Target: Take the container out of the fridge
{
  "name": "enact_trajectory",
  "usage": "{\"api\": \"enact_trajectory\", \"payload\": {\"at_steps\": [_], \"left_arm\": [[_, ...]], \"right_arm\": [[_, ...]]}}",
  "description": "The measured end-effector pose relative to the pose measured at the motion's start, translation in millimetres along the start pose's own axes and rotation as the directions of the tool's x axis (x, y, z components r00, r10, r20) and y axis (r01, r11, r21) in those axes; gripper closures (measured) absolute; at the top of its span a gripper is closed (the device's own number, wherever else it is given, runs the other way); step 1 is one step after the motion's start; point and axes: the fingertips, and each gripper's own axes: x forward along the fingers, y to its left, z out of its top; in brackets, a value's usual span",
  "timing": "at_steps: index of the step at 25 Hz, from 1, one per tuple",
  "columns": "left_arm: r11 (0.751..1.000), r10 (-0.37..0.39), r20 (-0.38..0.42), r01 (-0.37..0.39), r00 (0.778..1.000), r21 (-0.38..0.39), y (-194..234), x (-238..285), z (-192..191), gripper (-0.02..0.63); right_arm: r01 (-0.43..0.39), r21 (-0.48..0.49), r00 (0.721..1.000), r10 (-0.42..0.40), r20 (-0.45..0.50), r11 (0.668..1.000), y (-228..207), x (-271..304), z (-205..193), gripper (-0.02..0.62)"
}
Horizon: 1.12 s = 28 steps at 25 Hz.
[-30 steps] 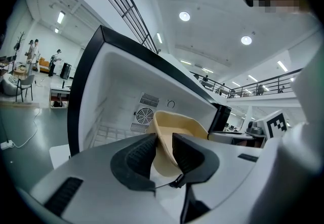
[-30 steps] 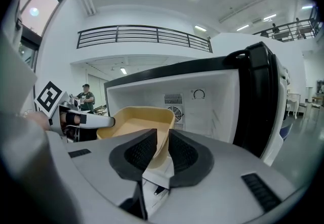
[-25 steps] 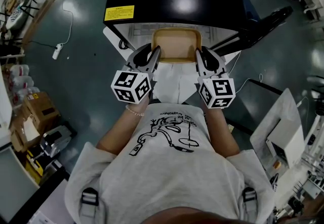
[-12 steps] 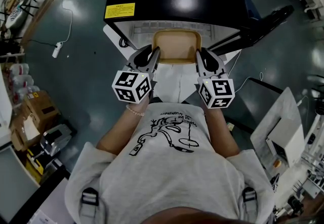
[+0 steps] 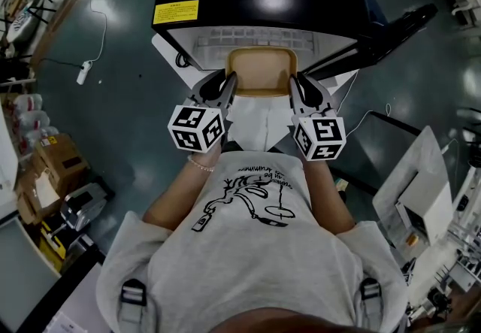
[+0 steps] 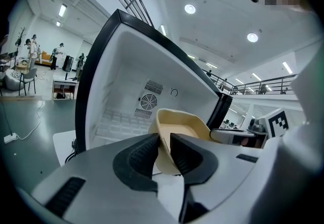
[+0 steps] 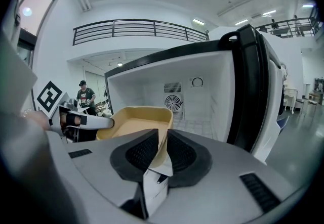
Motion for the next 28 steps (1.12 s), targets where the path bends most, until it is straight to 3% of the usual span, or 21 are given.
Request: {"api": "enact_trajectory", "payload": {"at_steps": [28], "left_arm": [[0.999,0.01,-0.122,-0.015,0.992,-0.037,2,4,-63,0.529]], "right_arm": [[0.014,0.014,0.992,-0.012,-0.129,1.0,-5,-2,-68,0.529]]}}
